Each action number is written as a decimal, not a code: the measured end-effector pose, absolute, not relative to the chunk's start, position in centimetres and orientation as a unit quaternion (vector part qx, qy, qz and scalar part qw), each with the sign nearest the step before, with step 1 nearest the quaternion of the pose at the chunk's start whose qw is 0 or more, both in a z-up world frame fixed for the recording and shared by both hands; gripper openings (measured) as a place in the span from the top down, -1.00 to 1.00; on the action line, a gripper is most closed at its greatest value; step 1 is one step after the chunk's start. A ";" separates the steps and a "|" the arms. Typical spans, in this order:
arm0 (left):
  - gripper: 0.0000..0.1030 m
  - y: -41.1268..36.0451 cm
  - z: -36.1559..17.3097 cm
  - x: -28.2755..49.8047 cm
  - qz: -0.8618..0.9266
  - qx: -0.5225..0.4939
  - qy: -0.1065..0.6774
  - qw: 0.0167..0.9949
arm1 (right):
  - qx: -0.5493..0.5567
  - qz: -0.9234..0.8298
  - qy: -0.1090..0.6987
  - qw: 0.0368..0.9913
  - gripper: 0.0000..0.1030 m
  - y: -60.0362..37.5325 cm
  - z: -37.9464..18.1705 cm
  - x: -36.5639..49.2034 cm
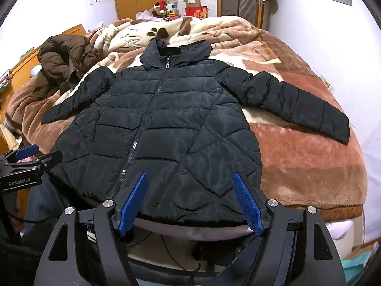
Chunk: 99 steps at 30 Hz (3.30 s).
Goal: Fold large clothes
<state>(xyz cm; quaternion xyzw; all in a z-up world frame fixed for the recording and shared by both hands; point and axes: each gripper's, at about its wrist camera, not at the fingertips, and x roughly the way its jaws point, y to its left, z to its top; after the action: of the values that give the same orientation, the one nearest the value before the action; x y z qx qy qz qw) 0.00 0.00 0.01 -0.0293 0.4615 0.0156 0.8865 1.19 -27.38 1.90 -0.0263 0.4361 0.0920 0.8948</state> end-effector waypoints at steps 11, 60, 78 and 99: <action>-0.98 0.0 0.1 -0.1 0.017 -0.030 0.462 0.886 | -0.028 0.092 0.437 0.894 -0.43 -27.2 1.9 1.3; -0.98 -0.5 -0.2 0.2 0.015 -0.031 0.463 0.886 | -0.032 0.089 0.439 0.894 -0.43 -27.2 1.7 1.4; -0.98 -0.5 -0.2 0.2 0.015 -0.031 0.463 0.886 | -0.033 0.089 0.439 0.894 -0.43 -27.2 1.7 1.4; -0.98 -0.1 -1.2 1.9 0.016 -0.022 0.460 0.888 | -0.034 0.108 0.433 0.894 -0.43 -26.4 1.6 3.5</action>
<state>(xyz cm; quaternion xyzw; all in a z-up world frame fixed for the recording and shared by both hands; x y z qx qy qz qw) 1.89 -0.10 -1.25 -0.0222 0.4599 0.0163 0.8875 3.46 -26.36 1.65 -0.0338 0.4328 0.1077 0.8944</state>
